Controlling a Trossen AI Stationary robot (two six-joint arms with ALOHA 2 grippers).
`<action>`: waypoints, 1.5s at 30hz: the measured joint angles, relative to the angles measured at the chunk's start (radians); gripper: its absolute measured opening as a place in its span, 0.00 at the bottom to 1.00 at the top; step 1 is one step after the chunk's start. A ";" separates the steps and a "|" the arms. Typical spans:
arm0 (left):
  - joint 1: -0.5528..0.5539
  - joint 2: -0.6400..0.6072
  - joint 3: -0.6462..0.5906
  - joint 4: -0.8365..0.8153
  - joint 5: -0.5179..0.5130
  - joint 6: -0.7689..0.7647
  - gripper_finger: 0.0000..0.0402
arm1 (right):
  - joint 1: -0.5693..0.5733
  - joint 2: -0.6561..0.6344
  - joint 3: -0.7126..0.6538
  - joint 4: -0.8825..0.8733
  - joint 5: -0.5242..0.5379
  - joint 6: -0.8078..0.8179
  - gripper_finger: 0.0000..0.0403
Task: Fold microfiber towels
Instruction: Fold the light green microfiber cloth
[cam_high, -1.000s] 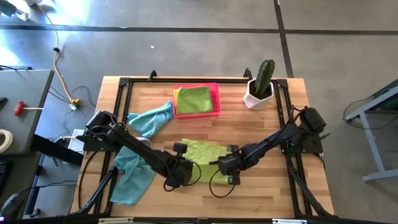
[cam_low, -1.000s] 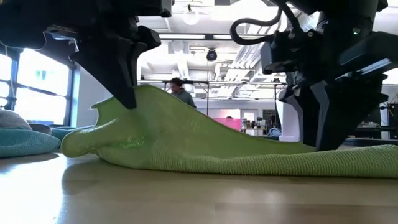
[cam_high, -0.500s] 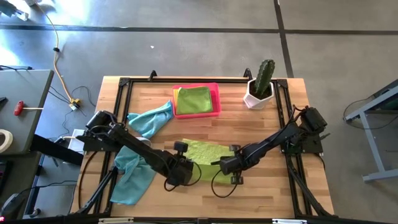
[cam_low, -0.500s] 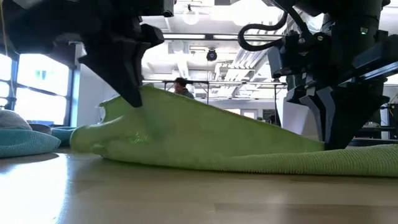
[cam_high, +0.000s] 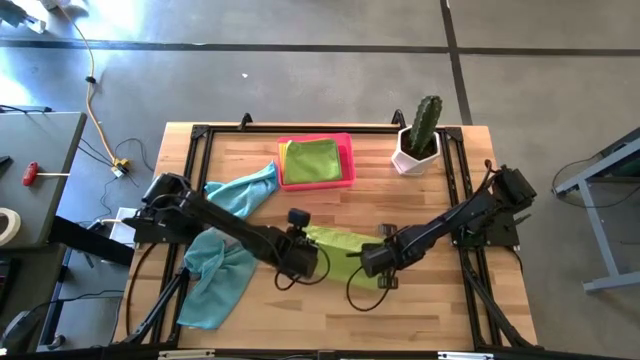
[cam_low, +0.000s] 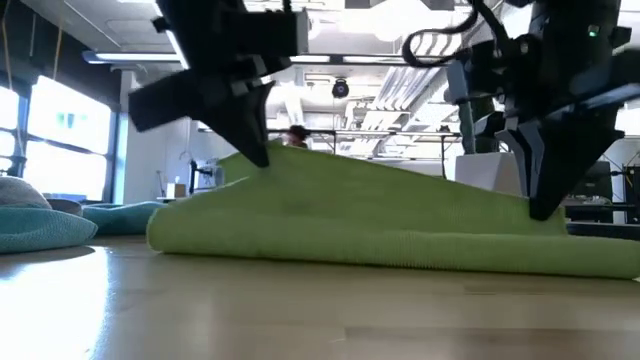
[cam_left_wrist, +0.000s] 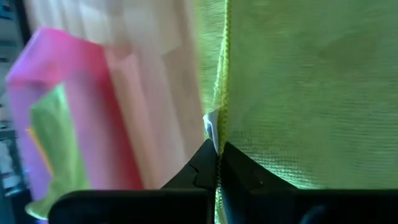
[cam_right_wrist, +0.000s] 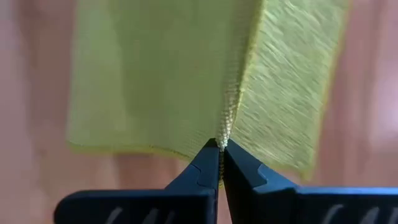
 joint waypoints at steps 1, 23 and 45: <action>0.010 0.000 0.000 0.005 -0.007 0.015 0.00 | -0.002 0.000 0.000 -0.022 0.013 0.000 0.00; 0.114 0.002 -0.095 0.138 0.049 0.006 0.00 | -0.081 0.004 0.000 -0.060 0.156 -0.038 0.16; 0.105 -0.008 -0.083 0.100 0.221 -0.124 0.40 | -0.021 -0.015 0.000 0.052 0.057 0.203 0.36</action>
